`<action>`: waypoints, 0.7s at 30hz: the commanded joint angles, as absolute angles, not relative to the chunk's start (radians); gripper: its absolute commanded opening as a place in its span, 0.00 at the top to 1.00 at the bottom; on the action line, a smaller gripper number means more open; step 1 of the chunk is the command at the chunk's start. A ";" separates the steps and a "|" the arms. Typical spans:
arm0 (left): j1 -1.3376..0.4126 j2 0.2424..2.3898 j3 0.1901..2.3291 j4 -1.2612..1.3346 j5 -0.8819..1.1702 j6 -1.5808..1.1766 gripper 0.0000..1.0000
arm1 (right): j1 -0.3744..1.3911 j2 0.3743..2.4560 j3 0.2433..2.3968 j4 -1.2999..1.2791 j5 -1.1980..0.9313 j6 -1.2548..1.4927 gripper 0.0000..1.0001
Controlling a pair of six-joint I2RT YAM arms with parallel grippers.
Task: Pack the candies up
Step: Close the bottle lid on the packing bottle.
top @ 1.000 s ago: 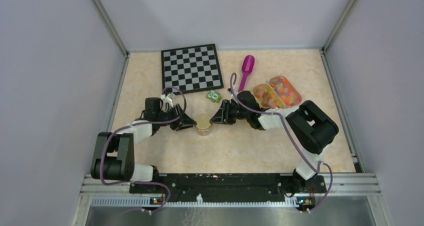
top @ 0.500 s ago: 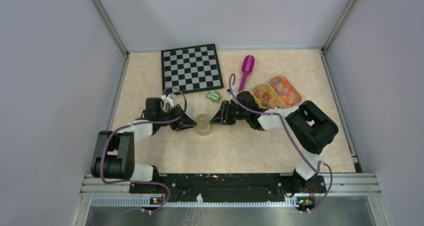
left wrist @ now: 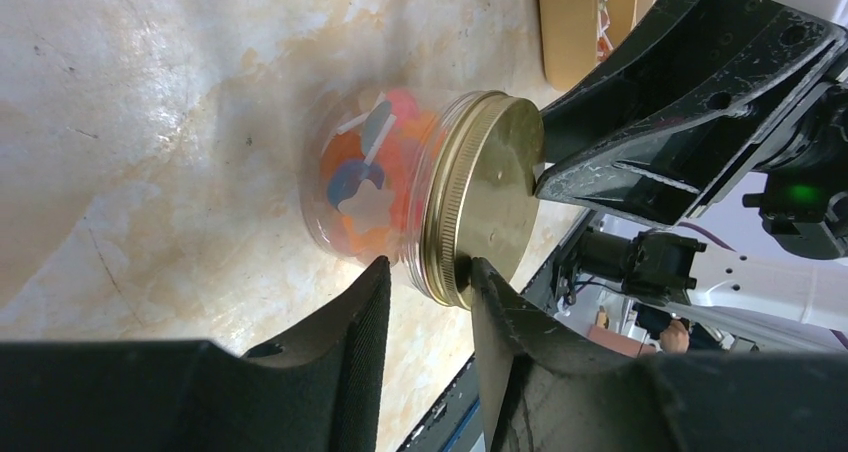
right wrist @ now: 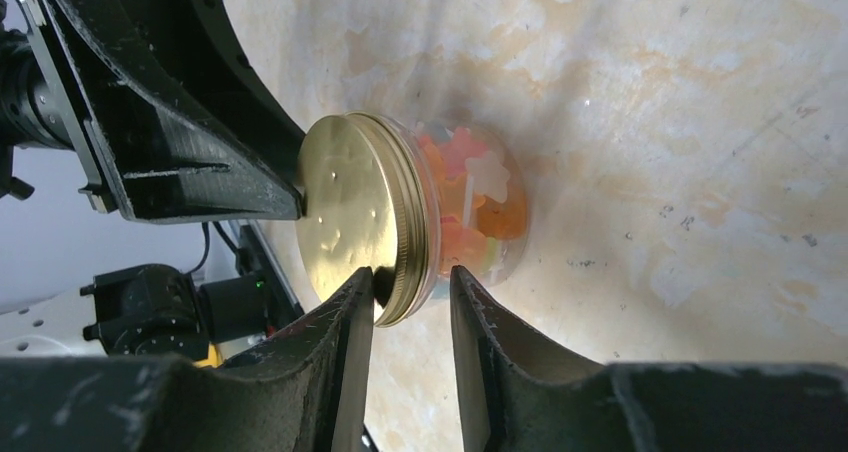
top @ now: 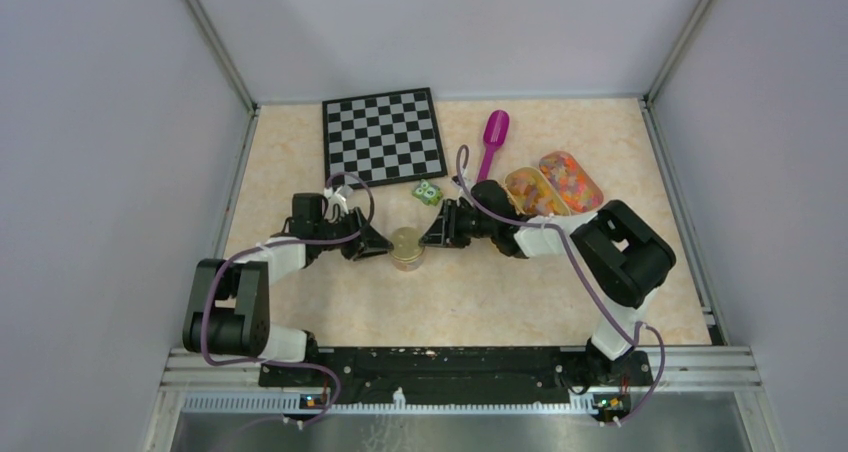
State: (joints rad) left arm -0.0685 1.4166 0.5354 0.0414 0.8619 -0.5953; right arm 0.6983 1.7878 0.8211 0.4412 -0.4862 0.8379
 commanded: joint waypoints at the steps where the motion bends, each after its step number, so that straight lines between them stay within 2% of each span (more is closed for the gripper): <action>1: -0.074 1.417 0.573 0.058 0.847 -0.577 0.59 | 0.691 1.752 0.891 0.358 -0.440 0.778 0.66; 9: -0.074 1.431 0.584 0.051 0.853 -0.569 0.56 | 0.660 1.725 0.948 0.305 -0.457 0.739 0.67; 21: -0.074 1.441 0.582 0.051 0.851 -0.567 0.59 | 0.667 1.781 0.986 0.323 -0.506 0.736 0.72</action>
